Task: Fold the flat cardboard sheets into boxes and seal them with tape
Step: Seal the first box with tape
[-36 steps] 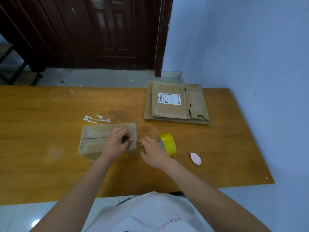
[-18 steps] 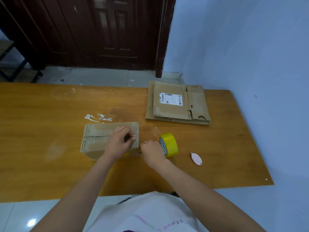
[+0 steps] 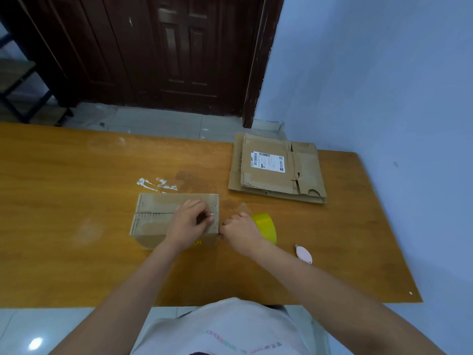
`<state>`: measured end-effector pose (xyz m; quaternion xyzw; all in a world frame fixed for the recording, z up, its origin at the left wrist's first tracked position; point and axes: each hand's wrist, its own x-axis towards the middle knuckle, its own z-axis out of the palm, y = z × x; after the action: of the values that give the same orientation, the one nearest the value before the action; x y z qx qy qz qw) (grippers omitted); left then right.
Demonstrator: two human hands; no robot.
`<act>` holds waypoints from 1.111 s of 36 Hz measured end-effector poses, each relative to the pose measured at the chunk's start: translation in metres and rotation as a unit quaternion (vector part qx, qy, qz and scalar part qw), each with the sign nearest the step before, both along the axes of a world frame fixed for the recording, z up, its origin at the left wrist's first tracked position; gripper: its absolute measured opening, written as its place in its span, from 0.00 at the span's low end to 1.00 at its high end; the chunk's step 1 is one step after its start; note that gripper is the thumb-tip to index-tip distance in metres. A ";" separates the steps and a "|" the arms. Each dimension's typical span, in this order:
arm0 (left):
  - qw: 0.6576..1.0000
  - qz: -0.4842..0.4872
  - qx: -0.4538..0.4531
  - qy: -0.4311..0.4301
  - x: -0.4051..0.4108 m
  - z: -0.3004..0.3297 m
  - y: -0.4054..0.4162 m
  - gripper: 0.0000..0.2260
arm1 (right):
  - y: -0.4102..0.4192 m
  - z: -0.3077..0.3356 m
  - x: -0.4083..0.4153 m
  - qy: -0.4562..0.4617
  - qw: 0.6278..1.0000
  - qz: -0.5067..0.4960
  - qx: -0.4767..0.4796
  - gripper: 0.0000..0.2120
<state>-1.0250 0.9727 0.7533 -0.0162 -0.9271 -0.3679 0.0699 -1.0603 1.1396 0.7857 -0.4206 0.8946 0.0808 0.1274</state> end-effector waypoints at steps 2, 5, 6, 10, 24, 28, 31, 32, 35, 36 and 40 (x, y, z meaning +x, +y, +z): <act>1.000 0.002 0.001 0.000 0.000 0.000 0.000 0.12 | -0.001 0.001 -0.002 0.002 1.000 0.007 0.010 0.15; 1.000 0.000 0.006 -0.005 0.000 0.000 0.000 0.13 | -0.002 0.001 -0.004 -0.007 1.000 0.013 0.019 0.16; 1.000 0.000 0.006 -0.005 0.000 0.000 0.000 0.12 | -0.003 0.000 -0.005 -0.012 1.000 0.013 0.019 0.16; 1.000 0.005 0.002 -0.002 0.000 0.001 0.001 0.06 | -0.002 -0.002 -0.012 -0.030 1.000 -0.003 0.001 0.17; 1.000 0.008 0.005 -0.016 -0.001 0.004 0.003 0.06 | -0.014 -0.004 -0.051 -0.061 0.996 -0.012 0.057 0.19; 1.000 0.008 0.014 -0.015 0.000 0.003 0.002 0.05 | -0.011 -0.006 -0.055 -0.081 0.996 -0.022 0.025 0.18; 1.000 0.011 0.017 -0.014 0.000 0.003 0.002 0.05 | -0.013 0.001 -0.060 -0.084 0.996 0.002 0.007 0.17; 1.000 0.012 0.021 -0.015 0.000 0.003 0.002 0.05 | -0.013 0.004 -0.062 -0.087 0.996 0.005 0.010 0.17; 0.999 0.017 0.041 -0.011 0.000 0.003 0.002 0.06 | -0.013 0.018 -0.070 -0.073 0.997 -0.014 0.001 0.19; 0.998 0.027 0.056 -0.015 0.001 0.004 0.002 0.06 | -0.013 0.022 -0.073 -0.061 0.998 -0.026 -0.014 0.19; 0.986 0.113 0.123 0.009 0.004 0.012 -0.003 0.03 | -0.014 0.031 -0.084 -0.043 0.986 -0.081 -0.140 0.13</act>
<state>-1.0212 0.9699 0.7651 0.0937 -0.8702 -0.4685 0.1208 -1.1439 1.1253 0.8165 -0.3637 0.9218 -0.0741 0.1116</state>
